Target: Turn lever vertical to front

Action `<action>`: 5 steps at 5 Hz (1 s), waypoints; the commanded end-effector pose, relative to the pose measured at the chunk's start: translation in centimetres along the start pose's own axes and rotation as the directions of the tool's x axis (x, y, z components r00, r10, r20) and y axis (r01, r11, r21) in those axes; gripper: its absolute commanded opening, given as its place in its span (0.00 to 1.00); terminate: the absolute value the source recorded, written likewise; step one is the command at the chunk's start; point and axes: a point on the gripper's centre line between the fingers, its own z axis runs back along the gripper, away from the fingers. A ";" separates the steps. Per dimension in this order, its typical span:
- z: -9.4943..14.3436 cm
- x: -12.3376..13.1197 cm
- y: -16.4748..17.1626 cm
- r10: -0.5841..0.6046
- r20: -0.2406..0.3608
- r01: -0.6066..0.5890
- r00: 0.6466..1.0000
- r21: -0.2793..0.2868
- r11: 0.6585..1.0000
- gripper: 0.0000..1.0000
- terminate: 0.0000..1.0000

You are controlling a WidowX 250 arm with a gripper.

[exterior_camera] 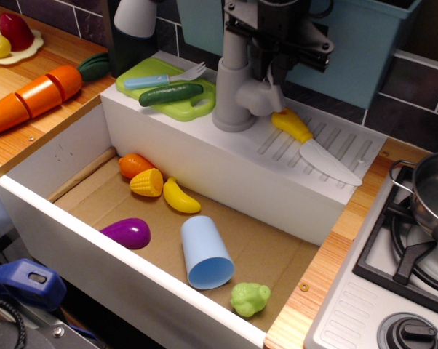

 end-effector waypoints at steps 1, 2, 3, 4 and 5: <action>-0.8 -2.5 -0.5 0.060 -0.001 -0.060 0.998 0.000 0.998 0.00 0.00; -1.6 -3.9 -0.9 0.079 -0.002 -0.079 0.997 0.008 0.997 0.00 0.00; -2.2 -5.5 -1.1 0.098 -0.009 -0.098 0.995 0.008 0.995 0.00 0.00; -3.2 -6.4 -0.8 0.116 0.005 -0.116 0.993 0.006 0.993 0.00 0.00; -2.6 -6.1 -0.6 0.114 -0.034 -0.114 0.993 -0.024 0.993 0.00 0.00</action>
